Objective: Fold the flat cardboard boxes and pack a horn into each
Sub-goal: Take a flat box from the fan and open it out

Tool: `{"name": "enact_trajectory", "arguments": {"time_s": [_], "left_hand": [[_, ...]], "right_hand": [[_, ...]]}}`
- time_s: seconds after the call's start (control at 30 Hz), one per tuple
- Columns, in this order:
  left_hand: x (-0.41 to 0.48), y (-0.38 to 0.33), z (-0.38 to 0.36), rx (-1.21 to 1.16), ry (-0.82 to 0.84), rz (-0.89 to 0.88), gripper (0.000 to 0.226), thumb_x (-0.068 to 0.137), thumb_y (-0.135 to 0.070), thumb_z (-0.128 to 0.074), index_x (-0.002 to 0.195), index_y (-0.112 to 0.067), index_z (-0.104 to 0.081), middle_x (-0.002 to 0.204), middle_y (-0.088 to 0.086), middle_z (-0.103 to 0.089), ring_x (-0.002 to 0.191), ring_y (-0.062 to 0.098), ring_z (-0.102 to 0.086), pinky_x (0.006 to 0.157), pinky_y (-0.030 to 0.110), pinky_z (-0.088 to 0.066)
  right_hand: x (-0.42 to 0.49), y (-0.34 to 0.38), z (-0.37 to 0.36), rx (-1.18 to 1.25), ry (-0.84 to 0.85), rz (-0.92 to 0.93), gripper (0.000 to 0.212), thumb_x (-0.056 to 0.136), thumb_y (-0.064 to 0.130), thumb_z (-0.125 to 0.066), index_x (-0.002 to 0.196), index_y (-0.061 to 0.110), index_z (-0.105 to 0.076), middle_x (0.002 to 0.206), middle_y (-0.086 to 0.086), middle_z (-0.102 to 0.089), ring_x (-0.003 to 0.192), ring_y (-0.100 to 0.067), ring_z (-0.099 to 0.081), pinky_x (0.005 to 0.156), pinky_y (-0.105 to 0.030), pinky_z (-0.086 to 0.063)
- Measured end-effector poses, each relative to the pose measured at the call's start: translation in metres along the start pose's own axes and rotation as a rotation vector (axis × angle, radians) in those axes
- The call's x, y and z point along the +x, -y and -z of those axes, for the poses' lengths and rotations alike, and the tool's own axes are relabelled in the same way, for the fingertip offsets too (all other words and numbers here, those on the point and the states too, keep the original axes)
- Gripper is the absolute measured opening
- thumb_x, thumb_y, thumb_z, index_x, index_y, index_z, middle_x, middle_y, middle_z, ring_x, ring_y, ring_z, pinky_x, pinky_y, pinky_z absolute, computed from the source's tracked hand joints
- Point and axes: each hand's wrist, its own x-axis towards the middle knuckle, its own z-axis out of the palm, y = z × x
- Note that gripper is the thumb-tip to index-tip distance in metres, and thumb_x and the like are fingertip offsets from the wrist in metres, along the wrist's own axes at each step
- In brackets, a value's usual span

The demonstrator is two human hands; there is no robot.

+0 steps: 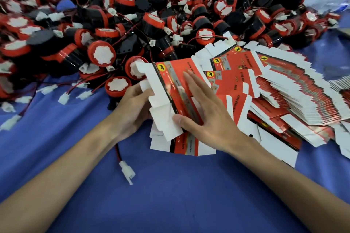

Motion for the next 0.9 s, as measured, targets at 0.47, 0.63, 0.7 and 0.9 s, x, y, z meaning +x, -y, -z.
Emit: {"name": "enact_trajectory", "arguments": {"time_s": [0.47, 0.63, 0.7, 0.9], "left_hand": [[-0.007, -0.015, -0.012, 0.399, 0.263, -0.279, 0.061, 0.08, 0.012, -0.047, 0.072, -0.046, -0.065, 0.066, -0.029, -0.062, 0.064, -0.012, -0.059, 0.059, 0.004, -0.044], [-0.008, -0.017, -0.022, 0.571, 0.131, -0.278, 0.057, 0.084, 0.006, -0.051, 0.081, -0.047, -0.071, 0.081, -0.025, -0.07, 0.079, -0.005, -0.066, 0.067, 0.016, -0.054], [-0.01, -0.019, -0.02, 0.412, 0.082, -0.262, 0.028, 0.076, -0.014, -0.058, 0.083, -0.035, -0.074, 0.086, -0.019, -0.071, 0.081, 0.002, -0.065, 0.069, 0.022, -0.054], [-0.015, -0.019, -0.031, 0.216, 0.141, -0.245, 0.089, 0.071, -0.061, -0.069, 0.138, -0.017, -0.031, 0.117, -0.013, -0.056, 0.104, -0.002, -0.06, 0.092, 0.03, -0.051]], "right_hand": [[0.001, 0.004, 0.06, -0.629, 0.066, 0.18, 0.141, 0.047, 0.094, -0.052, 0.149, 0.025, 0.016, 0.159, -0.011, 0.017, 0.146, -0.038, 0.01, 0.111, -0.068, -0.009], [-0.002, 0.011, 0.047, -0.532, 0.171, 0.33, 0.127, 0.061, 0.067, -0.076, 0.153, 0.015, -0.005, 0.147, -0.011, -0.035, 0.134, -0.03, -0.036, 0.108, -0.053, -0.03], [-0.002, 0.011, 0.048, -0.436, 0.083, 0.317, 0.116, 0.065, 0.06, -0.078, 0.15, 0.008, -0.018, 0.133, -0.011, -0.047, 0.12, -0.028, -0.047, 0.102, -0.045, -0.038], [0.0, 0.015, 0.05, -0.252, -0.155, 0.2, 0.093, 0.07, 0.052, -0.073, 0.141, 0.004, -0.037, 0.125, -0.01, -0.055, 0.11, -0.025, -0.054, 0.093, -0.04, -0.045]]}}
